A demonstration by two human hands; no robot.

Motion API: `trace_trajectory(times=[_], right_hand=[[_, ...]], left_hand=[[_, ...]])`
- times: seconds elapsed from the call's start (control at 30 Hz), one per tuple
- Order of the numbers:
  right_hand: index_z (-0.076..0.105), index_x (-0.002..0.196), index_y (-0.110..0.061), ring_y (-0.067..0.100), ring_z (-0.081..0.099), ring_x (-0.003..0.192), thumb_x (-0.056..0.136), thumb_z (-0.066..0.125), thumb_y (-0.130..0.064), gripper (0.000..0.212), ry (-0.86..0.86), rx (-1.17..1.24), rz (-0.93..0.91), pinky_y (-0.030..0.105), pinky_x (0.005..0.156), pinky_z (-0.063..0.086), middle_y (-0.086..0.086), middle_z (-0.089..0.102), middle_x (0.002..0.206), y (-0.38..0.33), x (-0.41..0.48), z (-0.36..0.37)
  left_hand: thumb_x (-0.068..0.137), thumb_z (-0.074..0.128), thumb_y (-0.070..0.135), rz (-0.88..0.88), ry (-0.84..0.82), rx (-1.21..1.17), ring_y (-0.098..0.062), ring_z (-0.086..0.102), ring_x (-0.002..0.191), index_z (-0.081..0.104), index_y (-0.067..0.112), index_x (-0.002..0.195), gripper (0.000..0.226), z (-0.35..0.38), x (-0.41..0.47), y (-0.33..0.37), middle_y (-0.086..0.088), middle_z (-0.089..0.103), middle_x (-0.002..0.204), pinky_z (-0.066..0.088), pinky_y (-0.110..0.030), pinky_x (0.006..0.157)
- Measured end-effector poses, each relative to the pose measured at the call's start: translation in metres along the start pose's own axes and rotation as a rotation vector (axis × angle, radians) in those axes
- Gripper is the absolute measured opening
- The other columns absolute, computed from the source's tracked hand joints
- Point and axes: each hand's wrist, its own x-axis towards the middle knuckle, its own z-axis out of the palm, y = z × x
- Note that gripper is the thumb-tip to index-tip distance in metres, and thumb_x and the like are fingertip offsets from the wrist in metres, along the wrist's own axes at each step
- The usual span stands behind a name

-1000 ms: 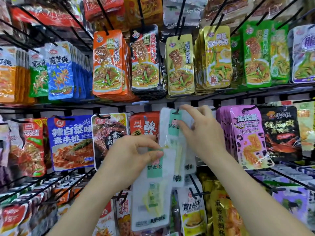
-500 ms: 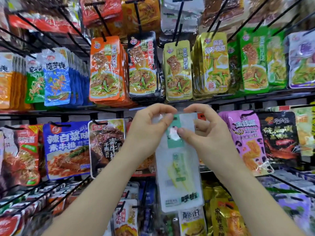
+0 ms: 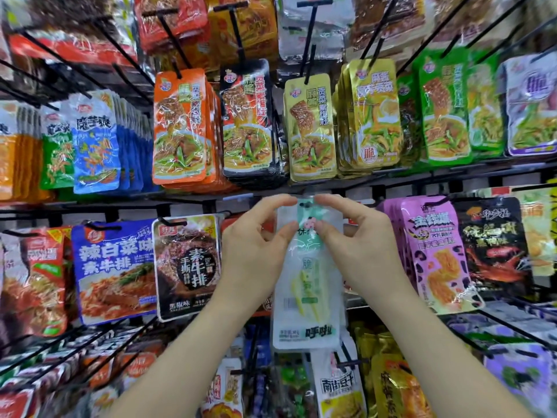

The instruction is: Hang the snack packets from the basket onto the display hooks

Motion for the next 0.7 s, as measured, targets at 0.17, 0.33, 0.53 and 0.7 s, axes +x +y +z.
trace_trajectory(times=[0.17, 0.33, 0.53, 0.7], right_hand=[[0.066, 0.123, -0.021, 0.007, 0.068, 0.090, 0.087, 0.071, -0.017, 0.036, -0.030, -0.059, 0.002, 0.034, 0.084, 0.056, -0.013, 0.069, 0.108, 0.005, 0.002, 0.002], [0.060, 0.129, -0.027, -0.006, 0.047, 0.065, 0.091, 0.065, -0.021, 0.039, -0.044, -0.263, -0.041, 0.011, 0.064, 0.039, -0.021, 0.045, 0.078, 0.012, -0.001, 0.005], [0.020, 0.148, -0.048, 0.012, 0.041, 0.110, 0.089, 0.064, -0.040, 0.074, -0.194, -0.367, 0.016, 0.026, 0.089, 0.034, -0.001, 0.038, 0.130, 0.031, -0.011, 0.004], [0.010, 0.148, -0.048, 0.021, 0.052, 0.113, 0.088, 0.067, -0.034, 0.084, -0.206, -0.426, -0.006, 0.031, 0.083, 0.041, 0.004, 0.052, 0.128, 0.045, -0.005, 0.013]], left_hand=[[0.089, 0.067, 0.014, -0.007, -0.027, 0.121, -0.005, 0.052, 0.067, 0.064, 0.024, 0.124, 0.037, 0.002, 0.000, -0.010, 0.003, 0.065, 0.092, 0.045, -0.018, 0.066], [0.092, 0.062, 0.012, -0.018, -0.185, 0.286, -0.004, 0.042, 0.078, 0.047, 0.023, 0.141, 0.053, 0.005, -0.003, -0.017, 0.009, 0.049, 0.101, 0.037, -0.018, 0.078], [0.085, 0.070, 0.025, 0.080, -0.255, 0.601, -0.021, 0.032, 0.131, 0.028, 0.025, 0.150, 0.077, 0.006, -0.021, -0.029, -0.003, 0.030, 0.146, 0.029, -0.029, 0.106], [0.090, 0.062, 0.037, 0.046, -0.364, 0.701, -0.022, 0.030, 0.134, 0.012, 0.032, 0.152, 0.080, 0.012, -0.021, -0.045, -0.003, 0.031, 0.149, 0.033, -0.033, 0.107]])
